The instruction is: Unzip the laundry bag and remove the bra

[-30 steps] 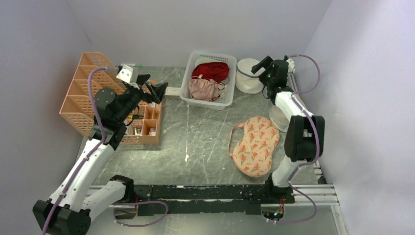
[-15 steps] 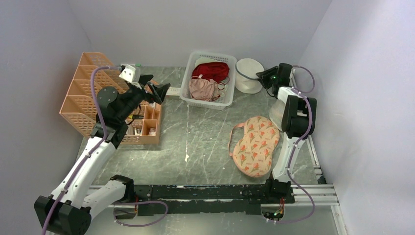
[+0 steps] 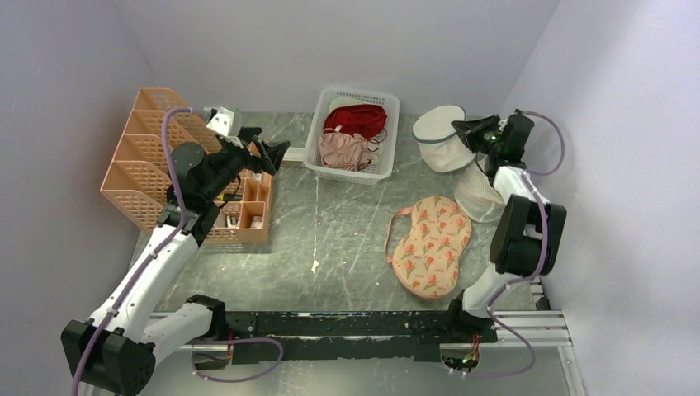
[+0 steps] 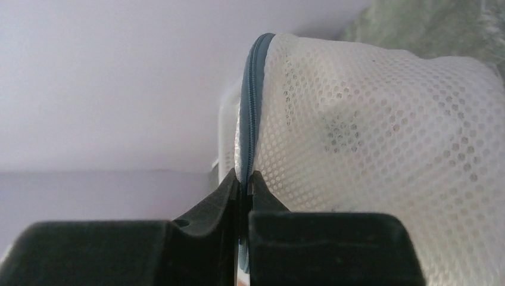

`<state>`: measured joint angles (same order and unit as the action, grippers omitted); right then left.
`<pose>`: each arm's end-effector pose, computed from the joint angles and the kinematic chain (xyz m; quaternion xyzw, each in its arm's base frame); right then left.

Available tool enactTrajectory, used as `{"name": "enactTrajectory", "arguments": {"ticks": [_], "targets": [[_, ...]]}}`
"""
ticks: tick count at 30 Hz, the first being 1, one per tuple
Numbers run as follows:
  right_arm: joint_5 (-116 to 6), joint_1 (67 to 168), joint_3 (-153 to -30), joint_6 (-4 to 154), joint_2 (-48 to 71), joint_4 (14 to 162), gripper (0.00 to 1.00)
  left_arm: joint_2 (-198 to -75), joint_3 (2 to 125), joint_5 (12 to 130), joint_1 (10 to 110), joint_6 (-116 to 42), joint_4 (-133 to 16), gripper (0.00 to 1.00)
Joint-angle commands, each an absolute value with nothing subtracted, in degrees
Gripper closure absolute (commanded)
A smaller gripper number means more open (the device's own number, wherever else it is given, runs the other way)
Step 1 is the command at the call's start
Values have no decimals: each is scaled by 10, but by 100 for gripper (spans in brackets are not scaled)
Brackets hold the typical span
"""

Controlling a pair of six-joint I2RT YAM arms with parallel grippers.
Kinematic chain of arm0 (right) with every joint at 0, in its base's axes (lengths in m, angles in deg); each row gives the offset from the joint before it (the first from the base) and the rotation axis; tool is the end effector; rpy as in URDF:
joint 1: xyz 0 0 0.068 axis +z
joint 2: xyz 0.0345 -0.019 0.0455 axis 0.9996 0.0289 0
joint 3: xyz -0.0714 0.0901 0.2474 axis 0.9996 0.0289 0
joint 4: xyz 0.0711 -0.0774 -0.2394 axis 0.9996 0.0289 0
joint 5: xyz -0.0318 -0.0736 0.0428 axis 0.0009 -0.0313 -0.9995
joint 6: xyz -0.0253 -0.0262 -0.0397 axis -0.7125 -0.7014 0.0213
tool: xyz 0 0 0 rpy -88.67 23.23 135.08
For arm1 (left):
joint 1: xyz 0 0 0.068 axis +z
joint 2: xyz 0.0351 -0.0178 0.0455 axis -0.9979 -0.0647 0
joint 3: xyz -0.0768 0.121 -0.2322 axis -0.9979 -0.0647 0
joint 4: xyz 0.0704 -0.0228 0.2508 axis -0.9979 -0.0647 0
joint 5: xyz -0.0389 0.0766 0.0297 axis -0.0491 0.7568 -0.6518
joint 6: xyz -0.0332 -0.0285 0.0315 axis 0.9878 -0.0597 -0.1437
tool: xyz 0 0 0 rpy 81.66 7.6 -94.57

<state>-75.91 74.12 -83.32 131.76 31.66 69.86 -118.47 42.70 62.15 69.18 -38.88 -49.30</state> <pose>0.4010 -0.0839 0.2566 0.3717 0.6968 0.4237 0.4436 0.2198 -0.0785 0.3805 0.1500 0.6563 -0.2678 0.6892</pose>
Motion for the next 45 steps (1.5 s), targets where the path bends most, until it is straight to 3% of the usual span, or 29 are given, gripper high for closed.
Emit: {"name": "enactTrajectory", "arguments": {"ticks": [1, 9, 14, 19, 24, 28, 34, 36, 45], "targets": [[-861, 736, -768, 1260, 203, 679, 100, -1195, 424, 602, 689, -379, -465, 6], [-976, 771, -644, 1126, 44, 787, 100, -1223, 428, 592, 688, -367, -467, 6], [-901, 899, -623, 1036, -62, 884, 100, -1248, 446, 577, 688, -364, -491, 6], [-893, 1011, -598, 1050, -91, 871, 100, -1256, 462, 587, 685, -370, -519, 6], [-936, 1112, -563, 1098, -32, 763, 100, -1246, 466, 638, 677, -390, -542, 6], [-935, 1200, -631, 1023, 77, 842, 100, -1238, 465, 677, 670, -412, -553, 6], [-967, 1200, -665, 969, 173, 869, 99, -1250, 472, 683, 644, -425, -566, 6], [-964, 1188, -675, 944, 187, 896, 93, -1258, 476, 680, 632, -427, -572, 6], [-742, 1169, -728, 834, 178, 1043, 78, -1314, 496, 627, 594, -380, -586, 6]]}}
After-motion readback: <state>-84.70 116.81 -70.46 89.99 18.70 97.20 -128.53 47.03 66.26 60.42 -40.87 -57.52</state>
